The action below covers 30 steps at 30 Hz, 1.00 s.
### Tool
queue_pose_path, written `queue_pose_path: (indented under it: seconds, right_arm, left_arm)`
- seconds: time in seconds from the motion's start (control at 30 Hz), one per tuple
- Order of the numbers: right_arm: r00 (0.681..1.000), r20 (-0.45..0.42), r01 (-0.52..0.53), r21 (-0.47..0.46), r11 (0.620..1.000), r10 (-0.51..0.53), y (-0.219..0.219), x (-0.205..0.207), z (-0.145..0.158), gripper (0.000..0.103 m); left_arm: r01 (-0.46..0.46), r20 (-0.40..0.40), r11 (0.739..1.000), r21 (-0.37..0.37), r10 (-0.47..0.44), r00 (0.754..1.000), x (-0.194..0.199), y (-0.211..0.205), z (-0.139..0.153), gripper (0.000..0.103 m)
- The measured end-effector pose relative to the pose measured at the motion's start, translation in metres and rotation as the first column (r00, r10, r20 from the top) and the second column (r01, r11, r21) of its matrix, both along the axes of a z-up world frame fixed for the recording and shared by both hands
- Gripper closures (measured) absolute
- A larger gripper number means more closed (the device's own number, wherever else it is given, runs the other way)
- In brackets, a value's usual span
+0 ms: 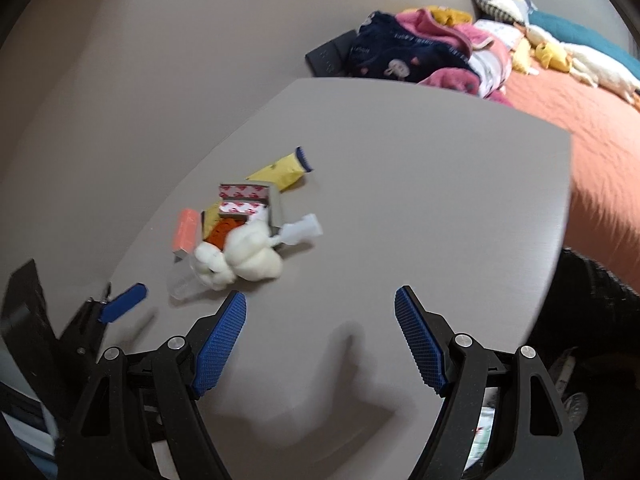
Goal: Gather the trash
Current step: 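Grasp the white foam with syringe with the right tool while the left tool grasps the clear measuring cup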
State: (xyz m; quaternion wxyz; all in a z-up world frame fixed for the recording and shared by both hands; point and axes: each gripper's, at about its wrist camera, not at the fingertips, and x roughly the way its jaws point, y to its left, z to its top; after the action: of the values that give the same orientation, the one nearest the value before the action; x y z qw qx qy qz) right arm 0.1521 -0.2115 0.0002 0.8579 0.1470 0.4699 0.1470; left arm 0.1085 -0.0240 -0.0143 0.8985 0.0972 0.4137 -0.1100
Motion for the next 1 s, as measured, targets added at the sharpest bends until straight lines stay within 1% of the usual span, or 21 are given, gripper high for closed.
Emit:
queue_pose_path:
  seconds: [0.2,0.27,0.4,0.5,0.57,0.63,0.67,0.73,0.77,0.83,0.87,0.9,1.0]
  right_arm:
    - [0.998,-0.061,-0.015,0.037,0.999,0.017,0.025,0.024,-0.002,0.026]
    - [0.995,-0.097,-0.014,0.057,0.998,0.019,0.032,0.032,-0.005,0.026]
    - [0.99,-0.137,-0.016,0.099,0.995,0.03,0.046,0.046,-0.013,0.026]
    - [0.987,-0.155,-0.01,0.119,0.993,0.028,0.051,0.053,-0.017,0.026]
    - [0.987,-0.158,-0.007,0.122,0.992,0.026,0.056,0.056,-0.02,0.026]
    - [0.987,-0.161,-0.006,0.123,0.992,0.026,0.059,0.058,-0.023,0.028]
    - [0.986,-0.163,-0.005,0.128,0.992,0.026,0.061,0.059,-0.025,0.03]
    - [0.986,-0.165,-0.01,0.142,0.99,0.034,0.062,0.061,-0.027,0.035]
    - [0.986,-0.163,-0.016,0.147,0.989,0.04,0.062,0.061,-0.028,0.041]
    - [0.987,-0.153,-0.025,0.154,0.988,0.049,0.064,0.059,-0.027,0.057]
    - [0.987,-0.15,-0.033,0.159,0.987,0.057,0.064,0.059,-0.027,0.062]
    - [0.987,-0.149,-0.04,0.169,0.985,0.065,0.064,0.058,-0.027,0.069]
    - [0.989,-0.126,-0.054,0.164,0.985,0.075,0.062,0.056,-0.023,0.071]
  left_arm:
    - [0.02,-0.019,1.0,0.017,-0.02,1.0,0.015,0.011,-0.01,0.006]
    - [0.037,-0.013,0.999,0.032,-0.037,0.999,0.018,0.011,-0.012,0.006]
    - [0.046,-0.006,0.997,0.066,-0.046,0.999,0.024,0.014,-0.019,0.007]
    - [0.06,-0.014,0.997,0.053,-0.059,0.998,0.028,0.016,-0.022,0.016]
    - [0.071,-0.02,0.996,0.054,-0.07,0.997,0.031,0.016,-0.024,0.024]
    - [0.085,-0.023,0.995,0.049,-0.084,0.996,0.032,0.016,-0.025,0.029]
    - [0.092,-0.025,0.995,0.045,-0.091,0.996,0.032,0.015,-0.025,0.032]
    - [0.107,-0.025,0.994,0.039,-0.106,0.994,0.031,0.014,-0.025,0.036]
    - [0.11,-0.026,0.993,0.035,-0.11,0.994,0.031,0.014,-0.025,0.038]
    - [0.114,-0.022,0.993,0.035,-0.113,0.993,0.029,0.014,-0.025,0.038]
    - [0.114,-0.022,0.993,0.033,-0.113,0.993,0.028,0.013,-0.024,0.038]
    - [0.112,-0.023,0.993,0.031,-0.112,0.994,0.028,0.013,-0.024,0.039]
    - [0.098,-0.023,0.995,0.02,-0.097,0.995,0.026,0.011,-0.023,0.039]
